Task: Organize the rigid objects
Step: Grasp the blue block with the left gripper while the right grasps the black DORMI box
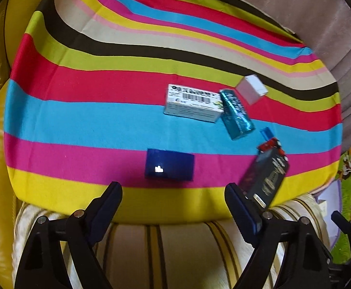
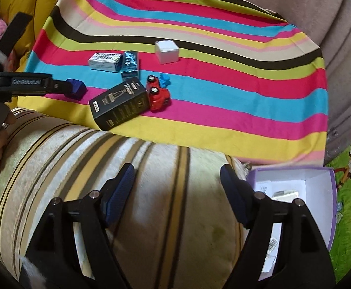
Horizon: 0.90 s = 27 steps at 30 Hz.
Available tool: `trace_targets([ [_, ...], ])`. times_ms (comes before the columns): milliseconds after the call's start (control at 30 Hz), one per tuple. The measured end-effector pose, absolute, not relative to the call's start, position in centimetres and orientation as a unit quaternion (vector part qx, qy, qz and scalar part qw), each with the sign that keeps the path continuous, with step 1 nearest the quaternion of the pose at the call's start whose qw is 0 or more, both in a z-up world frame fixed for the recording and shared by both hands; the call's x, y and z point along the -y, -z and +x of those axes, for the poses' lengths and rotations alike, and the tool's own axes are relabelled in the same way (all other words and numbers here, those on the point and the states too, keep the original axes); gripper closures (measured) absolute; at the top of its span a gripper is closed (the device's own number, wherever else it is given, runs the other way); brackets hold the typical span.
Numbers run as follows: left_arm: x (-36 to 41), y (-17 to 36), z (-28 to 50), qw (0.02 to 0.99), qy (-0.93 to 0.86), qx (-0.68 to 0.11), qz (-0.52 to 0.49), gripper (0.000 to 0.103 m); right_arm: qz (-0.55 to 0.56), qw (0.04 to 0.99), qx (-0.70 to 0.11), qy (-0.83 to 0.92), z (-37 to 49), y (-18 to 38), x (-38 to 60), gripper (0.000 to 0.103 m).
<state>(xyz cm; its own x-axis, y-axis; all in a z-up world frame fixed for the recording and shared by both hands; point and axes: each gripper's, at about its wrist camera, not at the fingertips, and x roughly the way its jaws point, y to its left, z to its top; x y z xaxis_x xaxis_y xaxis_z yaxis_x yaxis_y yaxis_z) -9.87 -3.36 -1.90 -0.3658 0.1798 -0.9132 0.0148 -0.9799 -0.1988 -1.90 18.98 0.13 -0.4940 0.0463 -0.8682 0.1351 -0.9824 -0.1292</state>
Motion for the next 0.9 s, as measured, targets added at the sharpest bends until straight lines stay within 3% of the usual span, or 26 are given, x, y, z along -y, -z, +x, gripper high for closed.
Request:
trace_targets([
  [200, 3.2, 2.9, -11.1, 0.04, -0.816, 0.072, -0.572, 0.019, 0.506, 0.051, -0.096, 0.856, -3.5, 0.1, -17.8, 0.023],
  [433, 2.6, 4.2, -12.3, 0.038, -0.805, 0.053, -0.59, 0.04, 0.51, 0.078, -0.105, 0.85, -5.8, 0.7, -16.5, 0.019],
  [900, 2.6, 4.4, -12.2, 0.043, -0.815, 0.051, -0.575, 0.051, 0.502, 0.13, -0.159, 0.84, -9.1, 2.1, -13.4, 0.019],
])
